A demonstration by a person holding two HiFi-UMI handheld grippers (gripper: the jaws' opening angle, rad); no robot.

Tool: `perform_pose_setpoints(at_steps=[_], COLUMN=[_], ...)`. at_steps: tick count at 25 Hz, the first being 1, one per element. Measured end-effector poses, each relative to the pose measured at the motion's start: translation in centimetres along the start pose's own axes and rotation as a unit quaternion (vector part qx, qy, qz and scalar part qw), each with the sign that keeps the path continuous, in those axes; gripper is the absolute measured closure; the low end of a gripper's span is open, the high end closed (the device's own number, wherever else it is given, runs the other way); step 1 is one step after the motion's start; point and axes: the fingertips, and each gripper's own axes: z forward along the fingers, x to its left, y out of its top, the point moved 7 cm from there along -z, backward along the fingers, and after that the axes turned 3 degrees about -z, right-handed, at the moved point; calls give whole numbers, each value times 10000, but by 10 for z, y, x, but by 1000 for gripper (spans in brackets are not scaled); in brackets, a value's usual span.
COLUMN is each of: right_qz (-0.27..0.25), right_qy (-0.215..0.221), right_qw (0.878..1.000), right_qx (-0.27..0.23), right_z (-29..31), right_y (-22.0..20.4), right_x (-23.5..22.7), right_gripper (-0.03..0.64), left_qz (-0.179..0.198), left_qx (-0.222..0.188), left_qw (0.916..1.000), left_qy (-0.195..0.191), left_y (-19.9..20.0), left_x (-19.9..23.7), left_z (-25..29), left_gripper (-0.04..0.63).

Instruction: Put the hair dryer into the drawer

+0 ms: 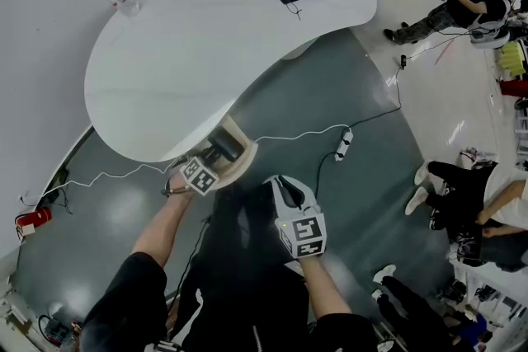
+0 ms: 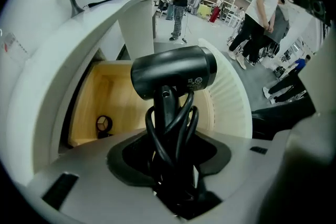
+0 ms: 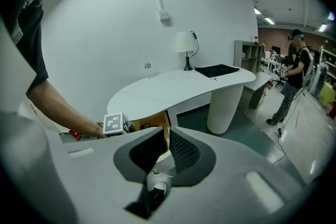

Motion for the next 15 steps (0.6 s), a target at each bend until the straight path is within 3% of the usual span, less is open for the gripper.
perform_pose_setpoints(at_steps=[15], right_qz=[202], right_qy=[0], right_qw=[9997], right_qx=[142], right_z=[11], right_y=[-14], right_x=[-4], right_gripper=[594], left_qz=[100], left_qx=[361], left_qw=[9992], left_qy=[120], left_y=[3], left_x=[9], left_z=[33], left_gripper=[408])
